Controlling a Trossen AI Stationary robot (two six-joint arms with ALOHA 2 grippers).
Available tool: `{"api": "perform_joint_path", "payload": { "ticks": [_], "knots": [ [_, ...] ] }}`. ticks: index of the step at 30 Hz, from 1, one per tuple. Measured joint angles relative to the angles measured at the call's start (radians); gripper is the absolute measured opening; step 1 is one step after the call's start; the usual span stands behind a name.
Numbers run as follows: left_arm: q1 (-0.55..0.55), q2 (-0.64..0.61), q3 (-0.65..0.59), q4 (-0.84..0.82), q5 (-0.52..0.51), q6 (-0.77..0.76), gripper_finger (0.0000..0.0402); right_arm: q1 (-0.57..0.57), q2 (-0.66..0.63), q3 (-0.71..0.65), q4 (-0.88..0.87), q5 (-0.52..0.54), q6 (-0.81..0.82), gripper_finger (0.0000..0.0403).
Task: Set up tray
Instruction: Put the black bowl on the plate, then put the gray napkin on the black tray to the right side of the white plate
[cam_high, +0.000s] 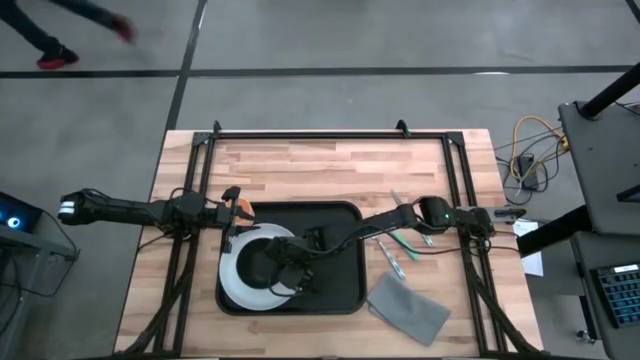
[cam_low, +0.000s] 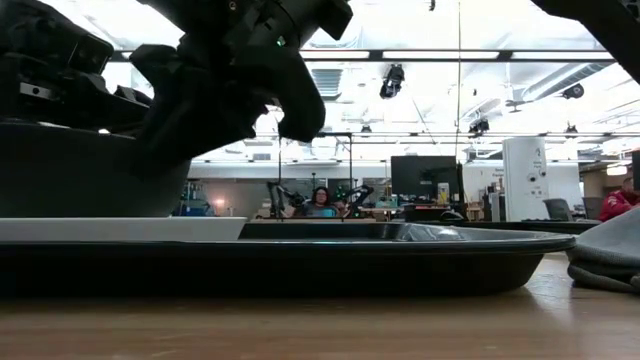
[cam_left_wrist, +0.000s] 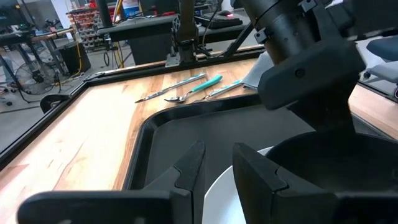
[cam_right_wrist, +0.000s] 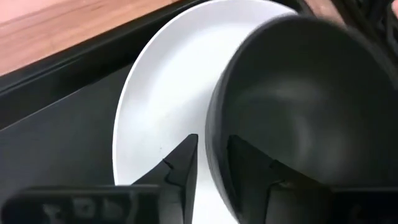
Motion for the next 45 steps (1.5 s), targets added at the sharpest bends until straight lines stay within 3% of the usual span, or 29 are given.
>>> {"api": "perform_joint_path", "payload": {
  "ticks": [13,23,32,45],
  "knots": [
    [0.000,0.000,0.000,0.000,0.000,0.000,0.0062,0.000,-0.001,0.047,-0.036,0.004,0.010,0.0109],
    [0.000,0.000,0.000,0.000,0.000,0.000,0.0062,0.000,-0.003,0.140,-0.206,0.025,0.053,0.0104],
    [0.000,0.000,0.000,0.000,0.000,0.000,0.0062,0.005,-0.008,0.167,-0.242,0.026,0.064,0.0103],
    [0.000,0.000,0.000,0.000,0.000,0.000,0.0062,0.005,-0.043,0.168,-0.498,0.091,0.248,0.0097]
  ]
}}
